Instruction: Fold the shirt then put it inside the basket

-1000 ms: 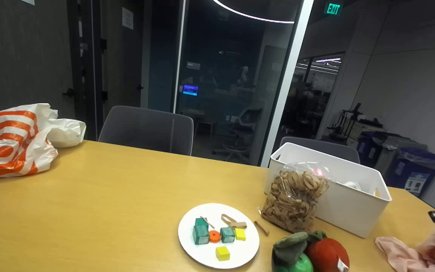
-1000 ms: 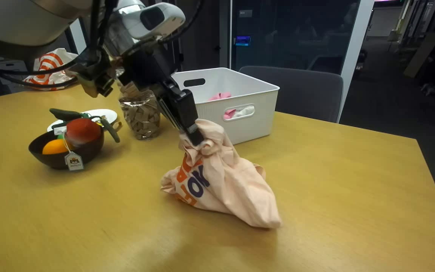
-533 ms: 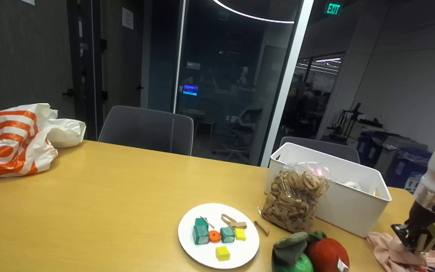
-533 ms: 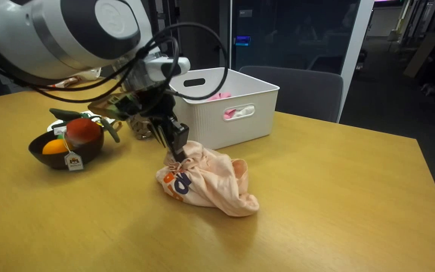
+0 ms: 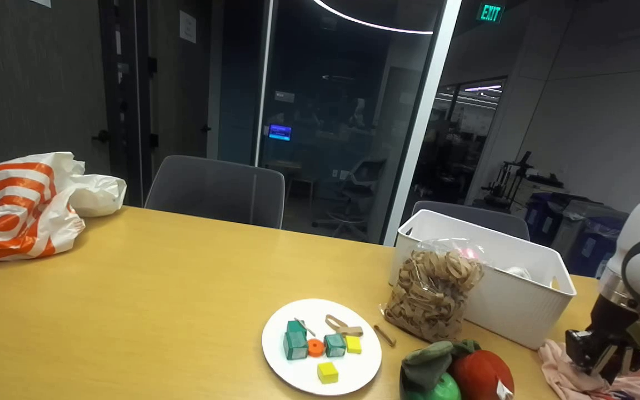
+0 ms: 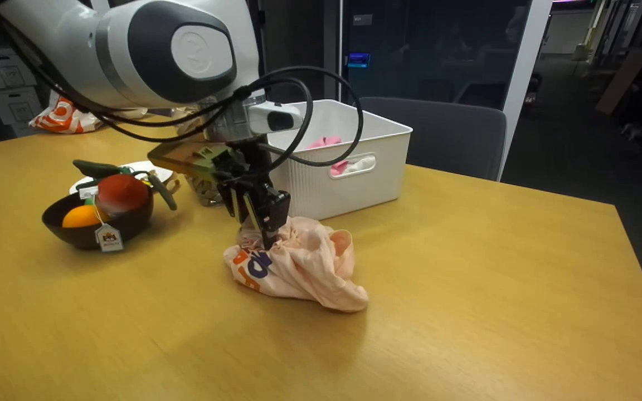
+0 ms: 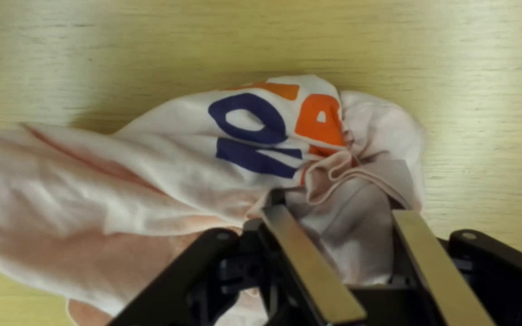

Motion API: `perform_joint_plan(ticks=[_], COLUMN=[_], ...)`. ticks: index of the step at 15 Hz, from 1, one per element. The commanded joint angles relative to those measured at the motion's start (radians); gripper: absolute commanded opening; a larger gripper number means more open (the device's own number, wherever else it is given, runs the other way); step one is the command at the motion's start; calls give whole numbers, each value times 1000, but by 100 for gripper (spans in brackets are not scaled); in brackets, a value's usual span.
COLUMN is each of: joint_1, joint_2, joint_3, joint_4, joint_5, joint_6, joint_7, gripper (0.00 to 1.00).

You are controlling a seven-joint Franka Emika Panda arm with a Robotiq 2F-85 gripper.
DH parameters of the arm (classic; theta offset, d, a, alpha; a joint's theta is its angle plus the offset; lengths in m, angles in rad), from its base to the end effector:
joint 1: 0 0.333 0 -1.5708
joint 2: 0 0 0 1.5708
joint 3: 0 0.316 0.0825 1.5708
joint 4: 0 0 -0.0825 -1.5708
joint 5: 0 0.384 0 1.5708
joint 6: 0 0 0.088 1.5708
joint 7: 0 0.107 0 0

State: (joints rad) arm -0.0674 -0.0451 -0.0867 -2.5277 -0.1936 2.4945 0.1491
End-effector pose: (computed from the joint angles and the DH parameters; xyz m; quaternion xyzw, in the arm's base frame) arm 0.4525 -0.0690 0.2932 0.9956 -0.0744 0.0058 0.0568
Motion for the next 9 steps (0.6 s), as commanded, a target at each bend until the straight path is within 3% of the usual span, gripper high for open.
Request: perform_joint_plan(ticks=[1,4,9], joint_1=[-8,-8,-23], joint_2=[-129,-252,-325], joint_3=[-8,-15,-9], joint_4=[1,-14,-27], joint_5=[109,145,123], joint_6=[-177,-312,-352], joint_7=[-165,-233,-171], gripper=[76,98,100])
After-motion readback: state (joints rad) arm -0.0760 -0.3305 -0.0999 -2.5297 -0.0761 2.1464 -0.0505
